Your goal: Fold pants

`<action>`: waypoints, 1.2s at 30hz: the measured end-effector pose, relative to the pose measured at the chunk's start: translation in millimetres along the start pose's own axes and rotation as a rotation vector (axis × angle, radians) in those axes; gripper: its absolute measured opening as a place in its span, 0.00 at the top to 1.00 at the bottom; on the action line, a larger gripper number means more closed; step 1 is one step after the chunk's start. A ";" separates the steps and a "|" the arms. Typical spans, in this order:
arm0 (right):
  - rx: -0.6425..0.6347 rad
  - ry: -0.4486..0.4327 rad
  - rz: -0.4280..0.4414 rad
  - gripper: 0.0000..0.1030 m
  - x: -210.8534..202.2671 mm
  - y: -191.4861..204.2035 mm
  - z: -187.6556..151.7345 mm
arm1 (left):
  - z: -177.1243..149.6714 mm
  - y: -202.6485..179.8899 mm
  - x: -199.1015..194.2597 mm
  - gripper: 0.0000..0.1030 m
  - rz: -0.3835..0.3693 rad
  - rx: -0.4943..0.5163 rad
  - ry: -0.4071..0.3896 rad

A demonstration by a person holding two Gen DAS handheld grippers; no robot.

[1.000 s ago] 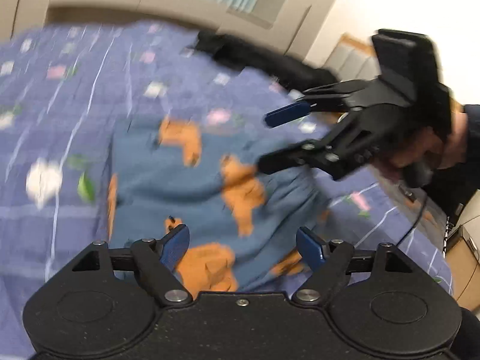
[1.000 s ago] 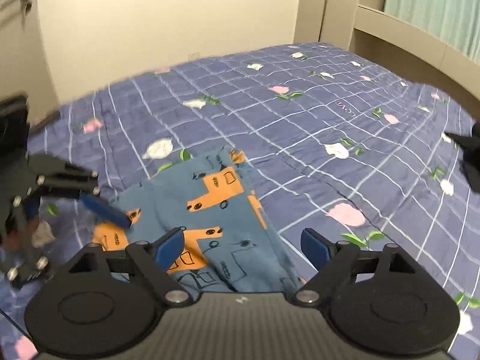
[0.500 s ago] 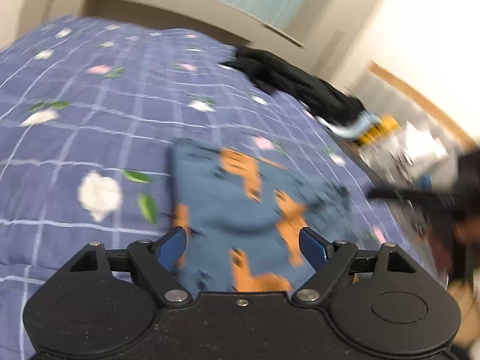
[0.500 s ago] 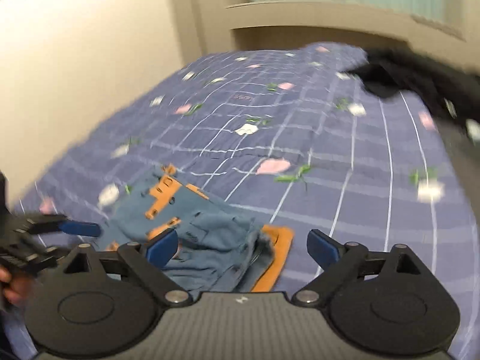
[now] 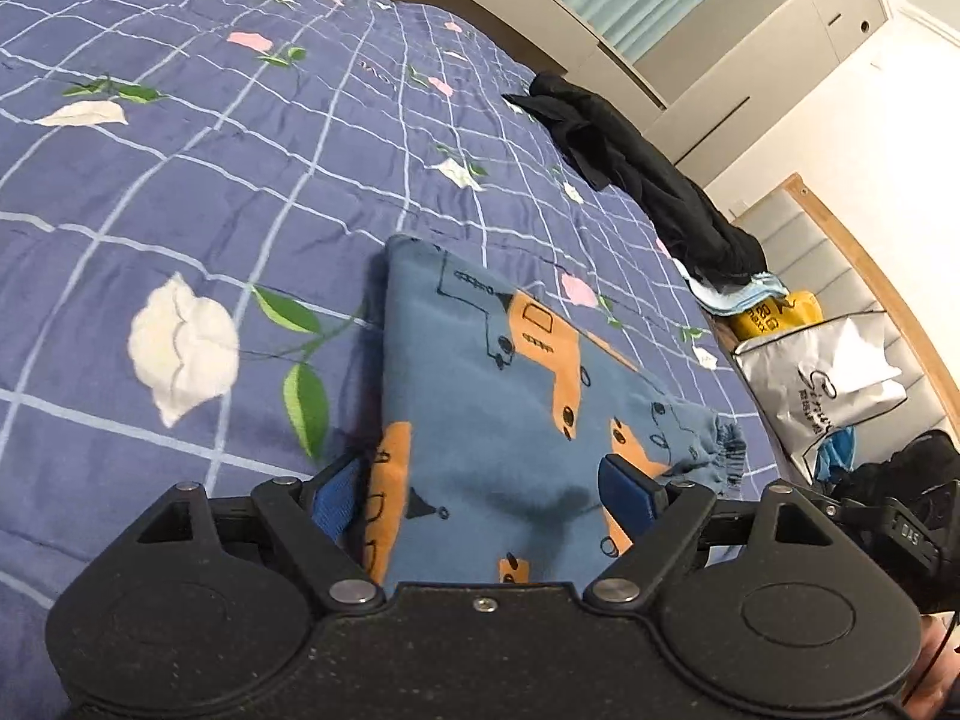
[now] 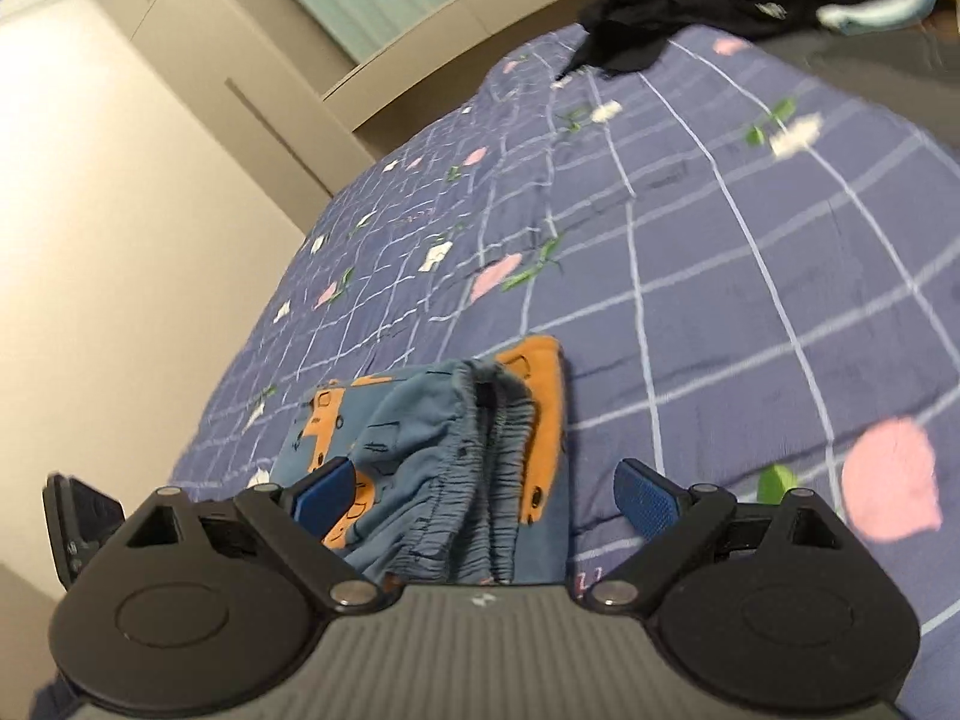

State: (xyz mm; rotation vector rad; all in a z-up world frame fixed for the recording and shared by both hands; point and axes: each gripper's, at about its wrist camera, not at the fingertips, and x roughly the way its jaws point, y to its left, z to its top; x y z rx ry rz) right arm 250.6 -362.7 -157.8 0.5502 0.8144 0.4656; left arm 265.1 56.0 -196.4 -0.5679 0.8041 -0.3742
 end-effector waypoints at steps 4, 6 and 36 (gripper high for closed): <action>0.050 -0.001 0.015 0.07 7.3 -14.2 -3.6 | -0.8 0.0 2.7 0.17 -0.002 0.003 0.001; 0.066 -0.017 0.034 0.07 8.4 -18.8 -4.3 | -1.0 0.2 4.2 0.16 -0.005 0.001 -0.001; 0.100 -0.033 0.186 0.70 24.2 -26.0 -26.0 | -5.8 11.9 10.1 0.73 -0.063 -0.086 -0.007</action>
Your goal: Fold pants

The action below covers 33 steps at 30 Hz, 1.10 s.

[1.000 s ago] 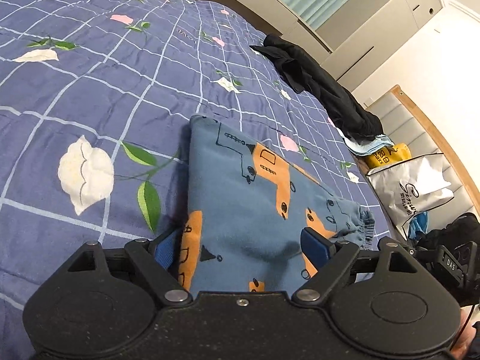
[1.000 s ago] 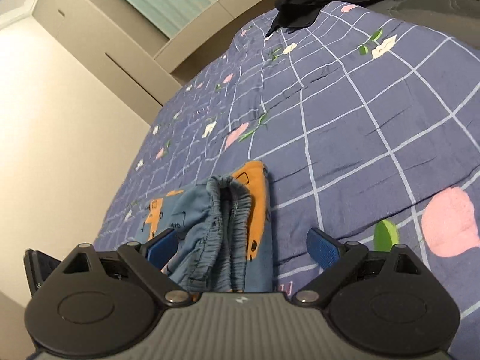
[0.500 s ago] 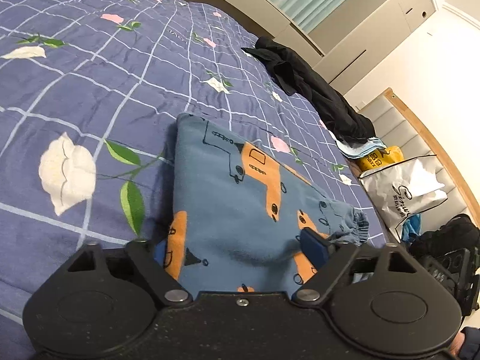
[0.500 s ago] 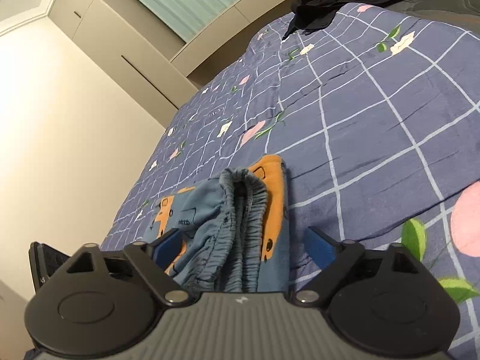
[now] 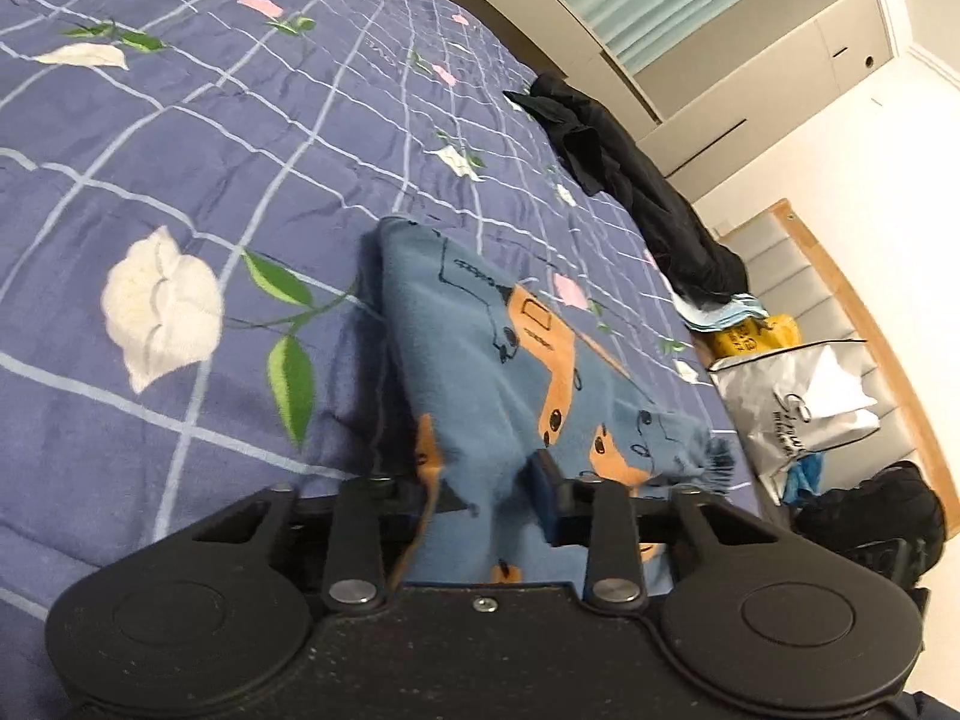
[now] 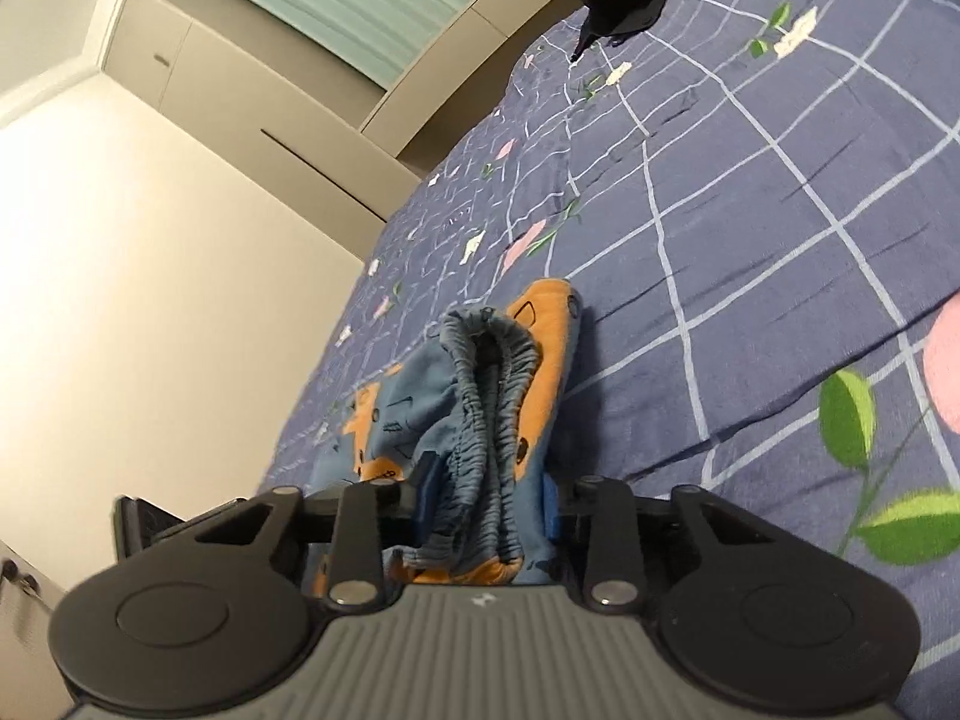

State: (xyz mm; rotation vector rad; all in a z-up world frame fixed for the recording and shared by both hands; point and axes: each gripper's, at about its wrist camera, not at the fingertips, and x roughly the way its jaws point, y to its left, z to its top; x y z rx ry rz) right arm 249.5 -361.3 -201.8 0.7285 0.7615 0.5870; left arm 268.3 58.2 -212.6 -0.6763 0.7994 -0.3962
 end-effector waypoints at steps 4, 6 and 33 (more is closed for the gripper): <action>-0.045 -0.011 -0.013 0.73 0.6 8.0 -2.7 | -0.2 -5.0 -5.9 0.78 0.011 0.027 -0.016; -0.063 -0.008 -0.029 0.73 0.9 11.5 -3.0 | -1.4 -8.2 -6.3 0.78 0.029 0.056 -0.017; -0.168 -0.043 -0.070 0.74 -5.1 46.0 -8.1 | -5.5 -20.0 -20.0 0.84 0.036 0.140 -0.026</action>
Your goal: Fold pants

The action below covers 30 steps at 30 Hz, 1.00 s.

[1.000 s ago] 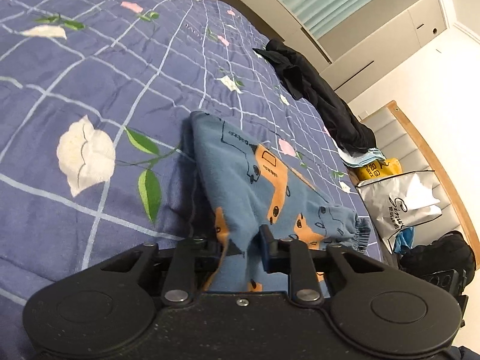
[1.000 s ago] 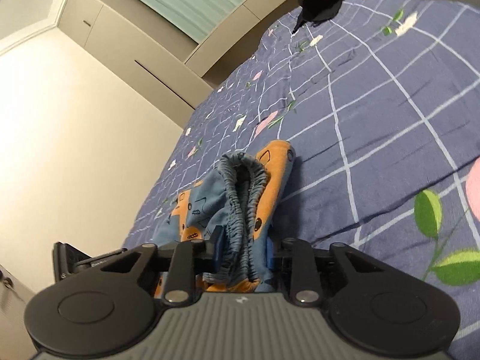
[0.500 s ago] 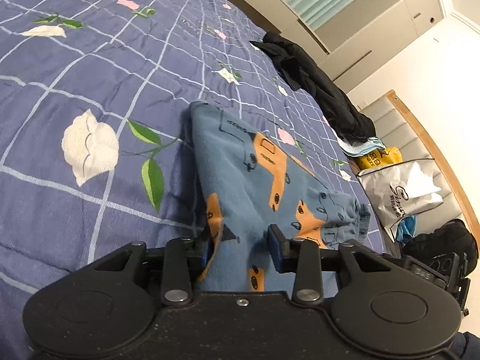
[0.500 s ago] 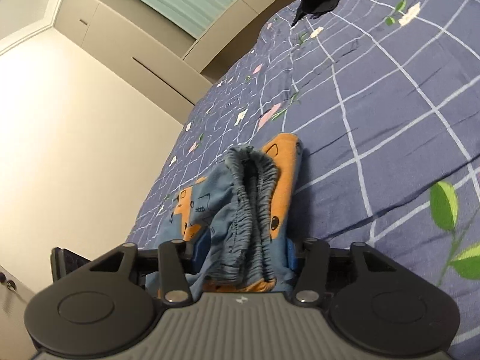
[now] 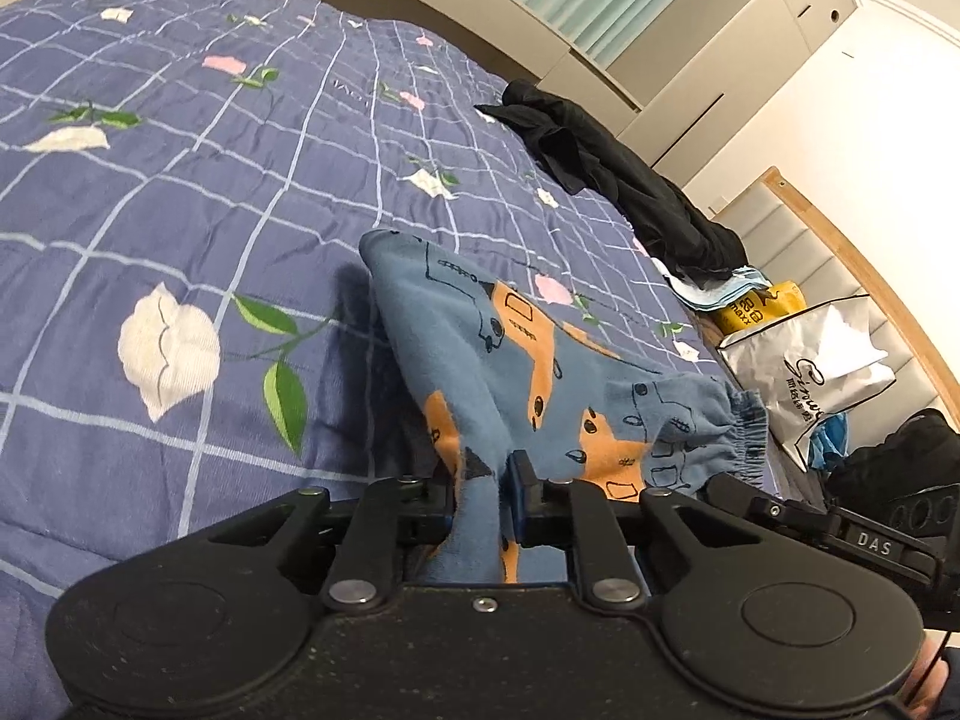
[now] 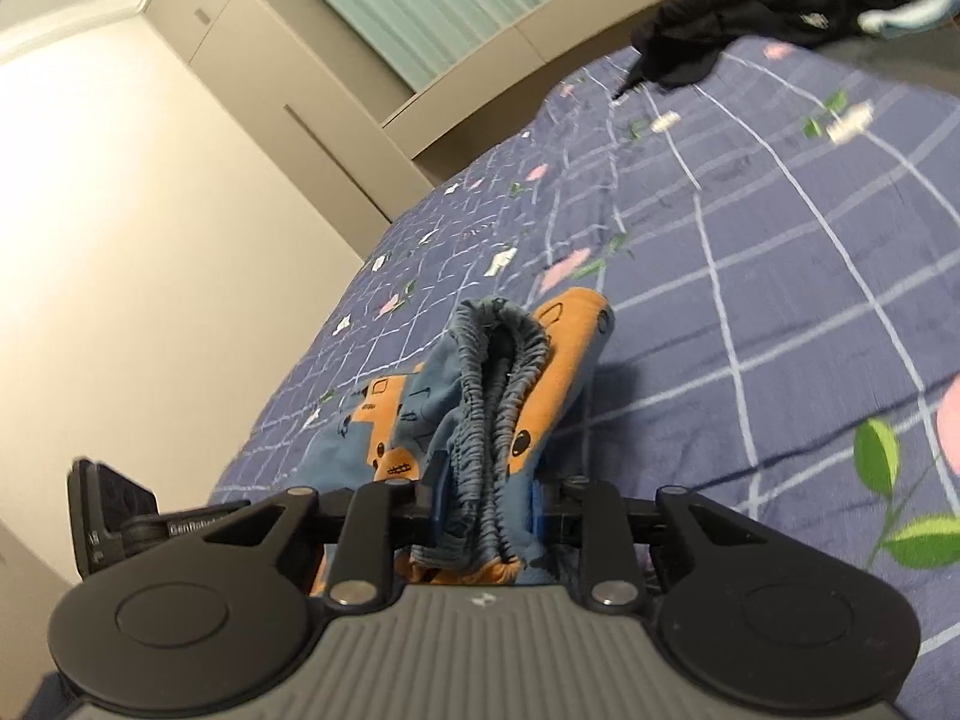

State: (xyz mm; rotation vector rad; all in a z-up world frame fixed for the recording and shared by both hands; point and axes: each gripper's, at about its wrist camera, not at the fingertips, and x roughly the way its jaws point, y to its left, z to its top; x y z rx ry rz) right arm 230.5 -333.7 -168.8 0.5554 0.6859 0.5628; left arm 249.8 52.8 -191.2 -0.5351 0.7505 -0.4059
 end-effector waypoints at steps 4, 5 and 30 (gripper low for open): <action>-0.044 -0.007 -0.006 0.75 -5.2 18.2 3.3 | 1.1 -5.8 -14.4 0.89 0.001 0.022 -0.020; -0.062 -0.006 -0.009 0.75 -6.1 24.2 4.1 | 2.4 -8.2 -17.9 0.93 0.006 0.034 -0.027; -0.159 -0.021 0.144 0.74 15.9 100.4 33.1 | 57.7 -33.0 -99.9 0.94 0.181 0.152 -0.122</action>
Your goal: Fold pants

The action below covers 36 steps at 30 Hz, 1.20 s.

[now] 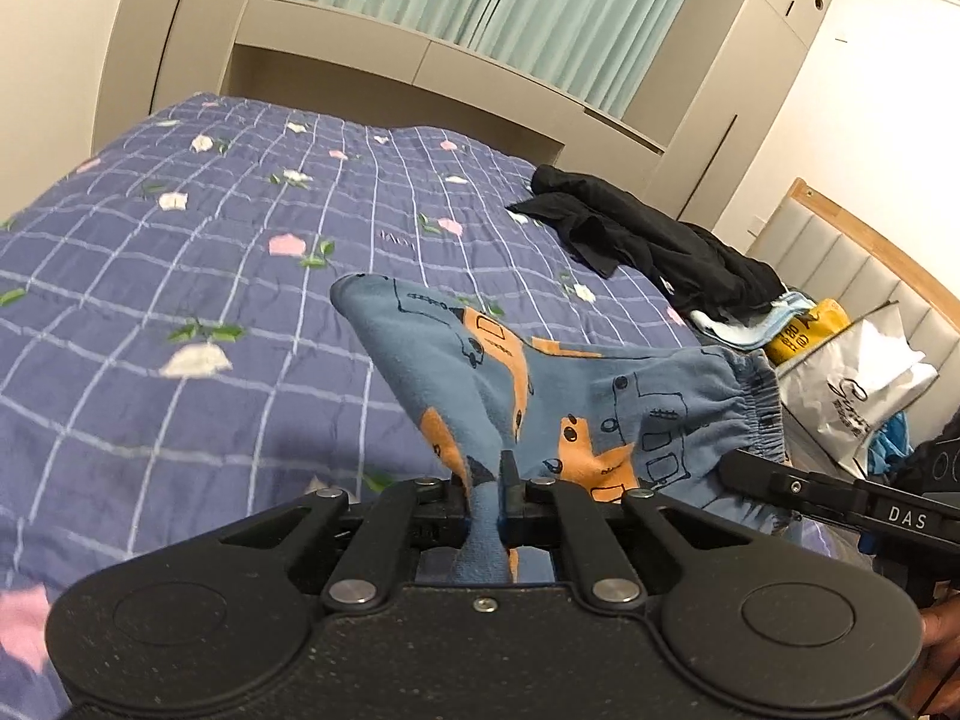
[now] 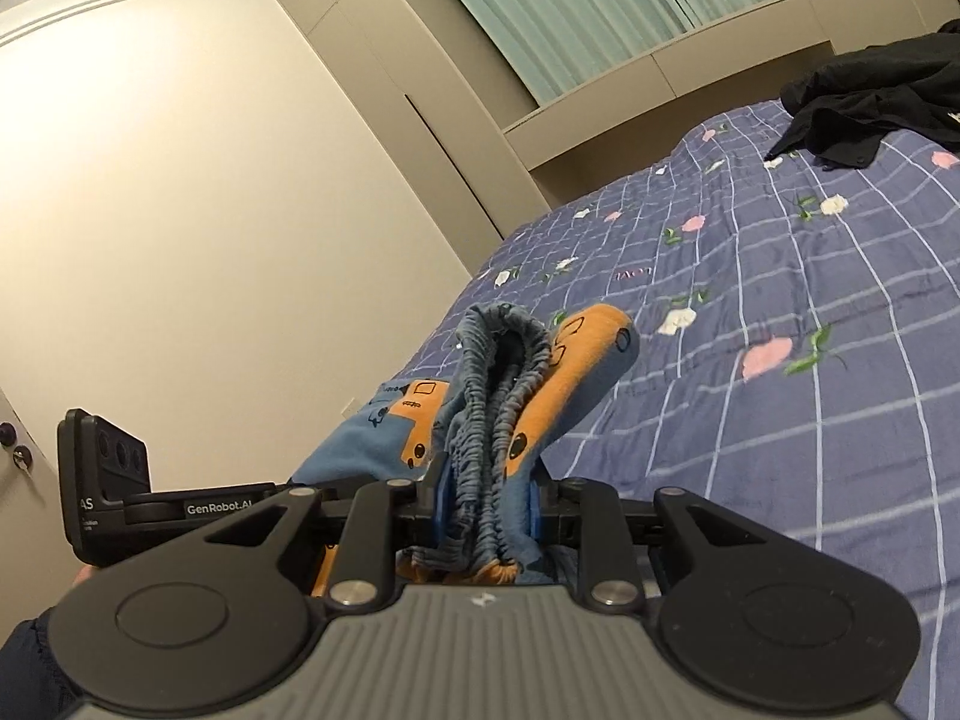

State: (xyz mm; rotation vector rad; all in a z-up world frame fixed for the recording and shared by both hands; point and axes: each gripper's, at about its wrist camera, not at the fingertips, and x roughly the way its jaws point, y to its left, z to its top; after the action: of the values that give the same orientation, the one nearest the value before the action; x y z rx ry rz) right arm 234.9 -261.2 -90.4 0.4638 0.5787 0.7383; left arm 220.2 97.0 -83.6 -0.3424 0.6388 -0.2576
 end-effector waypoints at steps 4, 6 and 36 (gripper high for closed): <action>-0.026 -0.010 0.001 0.74 23.2 -3.0 27.3 | 35.3 9.2 15.2 0.94 0.017 -0.013 -0.026; -0.040 -0.015 0.003 0.74 40.9 -5.7 44.9 | 53.8 14.6 27.8 0.94 0.036 -0.007 -0.032; 0.034 0.152 -0.235 0.45 169.8 -106.3 49.2 | 43.9 82.3 140.9 0.54 0.310 -0.058 0.124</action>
State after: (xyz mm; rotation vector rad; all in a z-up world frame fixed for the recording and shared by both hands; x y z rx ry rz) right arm 419.8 -215.4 -169.8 0.3652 0.7750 0.5425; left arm 367.1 134.8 -158.1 -0.2795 0.8124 0.0368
